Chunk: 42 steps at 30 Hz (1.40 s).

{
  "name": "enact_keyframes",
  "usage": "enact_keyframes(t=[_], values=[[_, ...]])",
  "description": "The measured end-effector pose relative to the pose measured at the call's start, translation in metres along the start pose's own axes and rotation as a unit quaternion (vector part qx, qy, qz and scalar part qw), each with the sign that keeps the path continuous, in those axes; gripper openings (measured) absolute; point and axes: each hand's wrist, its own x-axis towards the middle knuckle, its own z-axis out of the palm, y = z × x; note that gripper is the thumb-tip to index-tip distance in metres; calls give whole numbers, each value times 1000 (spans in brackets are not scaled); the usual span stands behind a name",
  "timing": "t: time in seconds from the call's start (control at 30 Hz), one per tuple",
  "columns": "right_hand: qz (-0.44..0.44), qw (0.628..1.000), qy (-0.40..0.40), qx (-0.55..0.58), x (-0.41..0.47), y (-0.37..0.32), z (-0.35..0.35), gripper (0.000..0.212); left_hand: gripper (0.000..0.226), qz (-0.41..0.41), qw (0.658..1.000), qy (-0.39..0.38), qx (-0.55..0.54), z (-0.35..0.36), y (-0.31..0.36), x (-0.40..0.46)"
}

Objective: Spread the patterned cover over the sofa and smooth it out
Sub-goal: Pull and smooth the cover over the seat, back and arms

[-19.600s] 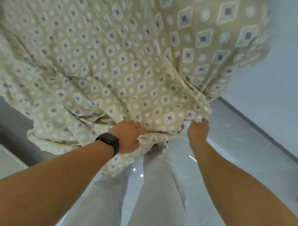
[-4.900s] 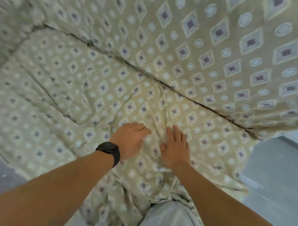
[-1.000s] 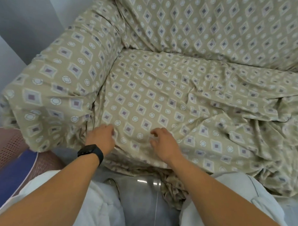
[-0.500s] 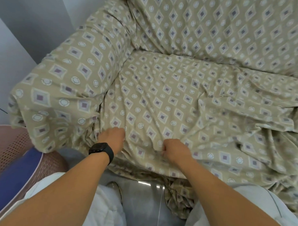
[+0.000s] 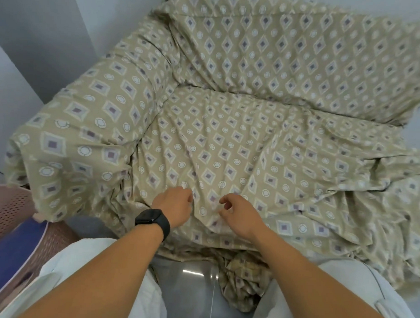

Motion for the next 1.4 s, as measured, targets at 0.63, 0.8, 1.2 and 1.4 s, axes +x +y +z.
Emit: enact_keyframes(t=[0.63, 0.8, 1.2, 1.4], values=[[180, 971, 152, -49, -194, 197, -118, 28, 18, 255, 965, -44, 50, 49, 225, -38], [216, 962, 162, -34, -183, 231, -122, 33, 19, 270, 957, -55, 91, 59, 267, -35], [457, 715, 345, 400, -122, 334, -175, 71, 40, 263, 956, -69, 112, 109, 352, 35], [437, 741, 327, 392, -104, 369, -164, 68, 23, 261, 954, 38, 143, 152, 371, 64]])
